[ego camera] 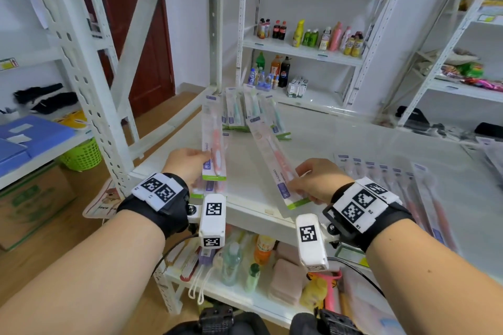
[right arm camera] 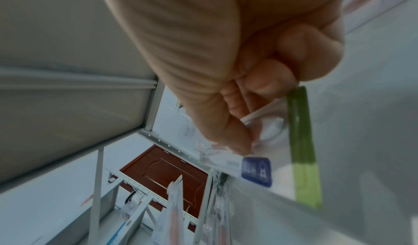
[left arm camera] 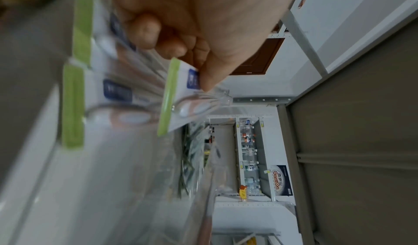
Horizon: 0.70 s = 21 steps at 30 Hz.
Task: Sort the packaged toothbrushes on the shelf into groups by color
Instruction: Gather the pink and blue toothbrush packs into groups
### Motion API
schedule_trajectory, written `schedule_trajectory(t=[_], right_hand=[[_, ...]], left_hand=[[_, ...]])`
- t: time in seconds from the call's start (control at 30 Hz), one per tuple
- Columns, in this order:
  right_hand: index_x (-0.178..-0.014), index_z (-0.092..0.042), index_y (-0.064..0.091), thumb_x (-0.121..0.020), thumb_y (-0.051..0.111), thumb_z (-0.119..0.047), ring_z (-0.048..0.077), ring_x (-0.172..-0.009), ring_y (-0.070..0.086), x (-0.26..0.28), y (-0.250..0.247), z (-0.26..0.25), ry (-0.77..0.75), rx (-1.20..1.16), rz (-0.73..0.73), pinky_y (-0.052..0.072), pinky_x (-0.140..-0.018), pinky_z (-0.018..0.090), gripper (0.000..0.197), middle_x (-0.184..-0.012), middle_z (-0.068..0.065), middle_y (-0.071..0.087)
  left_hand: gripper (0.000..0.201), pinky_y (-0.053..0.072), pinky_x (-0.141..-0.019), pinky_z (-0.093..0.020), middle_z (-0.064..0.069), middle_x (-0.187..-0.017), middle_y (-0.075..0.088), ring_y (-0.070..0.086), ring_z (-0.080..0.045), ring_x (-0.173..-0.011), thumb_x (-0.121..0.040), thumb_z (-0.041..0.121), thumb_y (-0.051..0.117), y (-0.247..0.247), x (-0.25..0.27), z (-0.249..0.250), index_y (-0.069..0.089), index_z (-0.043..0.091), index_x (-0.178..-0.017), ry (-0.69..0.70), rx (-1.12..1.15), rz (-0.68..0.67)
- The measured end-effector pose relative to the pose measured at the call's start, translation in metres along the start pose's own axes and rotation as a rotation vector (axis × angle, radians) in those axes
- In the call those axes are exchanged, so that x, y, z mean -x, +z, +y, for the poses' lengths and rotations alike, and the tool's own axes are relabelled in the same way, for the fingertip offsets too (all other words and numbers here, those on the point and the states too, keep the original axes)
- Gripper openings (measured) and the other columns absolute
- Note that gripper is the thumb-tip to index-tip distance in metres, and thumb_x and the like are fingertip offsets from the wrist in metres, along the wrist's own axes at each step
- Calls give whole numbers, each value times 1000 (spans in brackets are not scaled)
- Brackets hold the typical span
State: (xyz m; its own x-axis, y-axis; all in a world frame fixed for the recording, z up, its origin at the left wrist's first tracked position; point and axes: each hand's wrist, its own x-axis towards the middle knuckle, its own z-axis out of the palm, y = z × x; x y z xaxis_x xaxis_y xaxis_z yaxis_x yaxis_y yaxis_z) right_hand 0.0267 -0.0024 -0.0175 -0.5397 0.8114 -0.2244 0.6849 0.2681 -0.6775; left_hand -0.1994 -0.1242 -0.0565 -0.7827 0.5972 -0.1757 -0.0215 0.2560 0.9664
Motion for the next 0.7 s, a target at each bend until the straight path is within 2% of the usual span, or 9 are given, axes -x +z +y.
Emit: schedule_trajectory(t=[0.1,0.2,0.3,0.4,0.5,0.57,0.67,0.7], right_hand=[[-80,-13,62,-72,76,-24,15,-40,52,2,-13,21,-20,-193,24,39,-40,20,20,-55,5,64],[-73,-15,67,-60,77,-40,16,-44,52,9,-31,42,-1,-358,17,41,-43,23,30,-61,8,65],[-68,-26,71,-49,75,-48,12,-43,51,16,-50,64,9,-469,32,40,-43,24,30,-61,6,64],[-63,-27,72,-49,75,-42,10,-38,49,26,-69,86,19,-541,114,38,-39,22,21,-50,0,59],[-58,-25,71,-63,73,-30,10,-35,46,37,-86,108,27,-607,179,36,-37,19,7,-45,-2,55],[-59,-24,71,-69,71,-24,11,-35,45,43,-96,125,46,-586,231,36,-38,20,11,-45,-1,55],[-74,-16,69,-75,72,-15,12,-33,41,52,-110,144,88,-556,313,33,-37,20,3,-46,1,56],[-82,-15,66,-76,71,-12,12,-32,40,54,-114,150,100,-558,339,32,-36,19,9,-47,1,58]], left_hand=[[13,29,-34,-15,4,-42,56,38,-9,-26,-87,23,60,28,8,6,68,14,-81,12,33,-78],[11,23,-32,-13,9,-36,48,32,-7,-25,-87,22,62,60,17,11,66,16,-79,39,43,-139],[17,21,-34,-13,6,-37,46,29,-8,-27,-86,20,63,92,27,16,63,15,-70,35,78,-201],[21,20,-38,-14,3,-37,43,27,-9,-27,-86,18,64,123,37,19,62,14,-65,29,100,-247],[22,21,-36,-13,6,-34,42,27,-9,-26,-87,17,63,148,49,21,62,13,-65,41,79,-313],[22,21,-34,-12,6,-33,43,27,-8,-26,-88,16,62,163,58,23,62,12,-67,53,55,-363],[16,22,-34,-13,-1,-45,41,27,-8,-27,-89,10,59,183,70,28,60,9,-73,51,38,-443],[15,23,-34,-13,-2,-49,40,28,-7,-28,-89,9,58,189,73,29,60,8,-75,48,31,-466]])
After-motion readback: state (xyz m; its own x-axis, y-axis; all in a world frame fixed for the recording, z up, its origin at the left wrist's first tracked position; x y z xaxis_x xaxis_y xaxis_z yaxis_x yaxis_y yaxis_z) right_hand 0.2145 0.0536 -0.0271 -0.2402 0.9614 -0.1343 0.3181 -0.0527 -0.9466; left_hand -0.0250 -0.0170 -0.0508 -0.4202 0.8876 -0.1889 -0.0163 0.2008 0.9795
